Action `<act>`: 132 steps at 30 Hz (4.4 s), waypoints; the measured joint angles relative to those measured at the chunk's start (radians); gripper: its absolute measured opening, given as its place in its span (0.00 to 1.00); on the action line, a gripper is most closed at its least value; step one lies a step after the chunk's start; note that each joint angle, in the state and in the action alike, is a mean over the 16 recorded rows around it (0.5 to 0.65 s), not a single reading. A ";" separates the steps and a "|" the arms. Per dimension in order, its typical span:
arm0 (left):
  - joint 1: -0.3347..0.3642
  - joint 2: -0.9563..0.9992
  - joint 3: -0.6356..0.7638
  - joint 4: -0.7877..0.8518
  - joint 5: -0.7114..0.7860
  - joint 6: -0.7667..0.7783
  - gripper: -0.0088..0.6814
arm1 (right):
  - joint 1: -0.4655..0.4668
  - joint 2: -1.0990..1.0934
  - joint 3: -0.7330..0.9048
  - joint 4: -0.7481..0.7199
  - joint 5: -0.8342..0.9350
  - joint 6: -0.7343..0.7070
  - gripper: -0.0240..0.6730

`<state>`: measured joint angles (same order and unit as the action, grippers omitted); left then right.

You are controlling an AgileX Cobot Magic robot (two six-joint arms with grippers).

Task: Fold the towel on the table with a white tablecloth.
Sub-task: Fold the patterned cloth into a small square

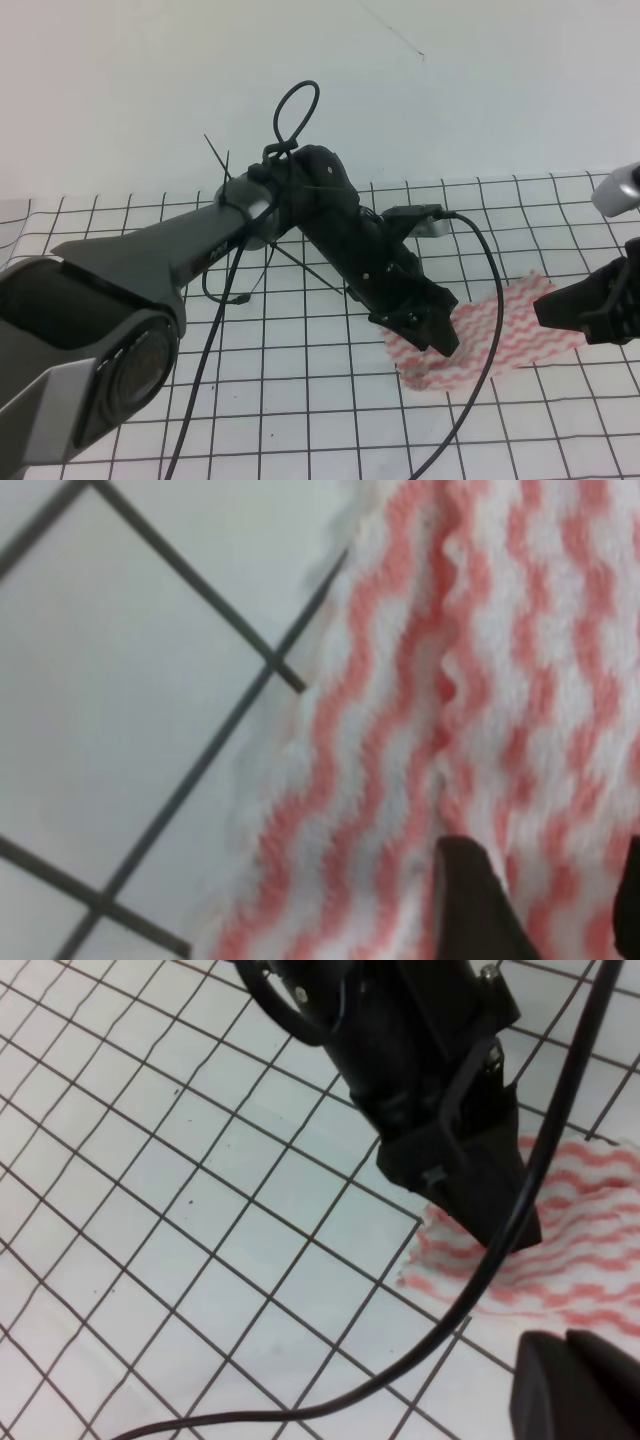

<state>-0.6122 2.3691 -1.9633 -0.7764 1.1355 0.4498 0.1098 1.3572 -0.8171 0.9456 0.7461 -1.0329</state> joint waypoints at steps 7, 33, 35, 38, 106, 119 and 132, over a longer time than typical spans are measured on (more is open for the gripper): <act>0.000 0.007 0.000 -0.003 0.007 0.002 0.44 | 0.000 0.000 0.000 0.000 0.000 0.000 0.05; 0.001 0.026 0.000 0.091 -0.005 -0.012 0.08 | 0.000 0.000 0.000 0.000 0.002 0.000 0.05; 0.001 0.024 0.000 0.099 -0.008 -0.012 0.04 | 0.000 0.000 0.000 0.000 0.001 0.000 0.05; 0.001 0.020 0.000 0.106 -0.014 -0.011 0.01 | 0.000 0.000 0.000 0.000 0.001 0.000 0.05; 0.000 -0.003 -0.058 0.177 0.048 -0.052 0.45 | 0.000 0.000 0.000 0.000 0.001 0.003 0.05; -0.001 -0.003 -0.058 0.164 0.014 -0.077 0.45 | 0.000 0.000 0.000 0.000 0.003 0.003 0.05; -0.002 0.024 -0.058 0.098 -0.006 -0.060 0.45 | 0.000 0.000 0.000 0.000 0.003 0.003 0.05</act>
<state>-0.6144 2.3929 -2.0211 -0.6784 1.1291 0.3902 0.1098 1.3572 -0.8171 0.9458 0.7487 -1.0297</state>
